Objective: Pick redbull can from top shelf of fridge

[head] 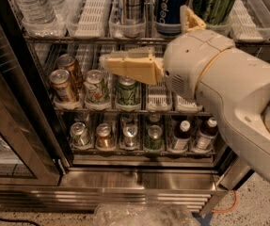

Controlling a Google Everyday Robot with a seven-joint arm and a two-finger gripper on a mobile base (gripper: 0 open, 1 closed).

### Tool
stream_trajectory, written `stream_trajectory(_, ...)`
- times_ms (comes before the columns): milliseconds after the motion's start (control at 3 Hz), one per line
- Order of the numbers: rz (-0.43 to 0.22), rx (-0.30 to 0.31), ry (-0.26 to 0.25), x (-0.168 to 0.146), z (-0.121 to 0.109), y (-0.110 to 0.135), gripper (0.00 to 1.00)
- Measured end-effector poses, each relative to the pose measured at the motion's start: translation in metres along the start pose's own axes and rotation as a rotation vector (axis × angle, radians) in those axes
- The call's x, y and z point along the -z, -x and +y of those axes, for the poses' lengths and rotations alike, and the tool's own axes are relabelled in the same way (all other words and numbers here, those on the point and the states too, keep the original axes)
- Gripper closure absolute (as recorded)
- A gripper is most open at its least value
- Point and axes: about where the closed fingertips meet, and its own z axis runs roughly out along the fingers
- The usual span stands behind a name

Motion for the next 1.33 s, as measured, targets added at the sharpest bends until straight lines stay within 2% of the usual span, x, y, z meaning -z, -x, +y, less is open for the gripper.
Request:
stream_trajectory(333, 0.002, -0.02, -0.005, -0.001, 0.002, 0.002, 0.0)
stream_trajectory(667, 0.038, -0.162, -0.07, 0.002, -0.001, -0.004, 0.0)
stream_trajectory(1000, 0.031, -0.228, -0.07, 0.0, 0.001, 0.002, 0.0)
stream_trajectory(1333, 0.028, -0.208, -0.075, 0.0, 0.004, 0.008, 0.0)
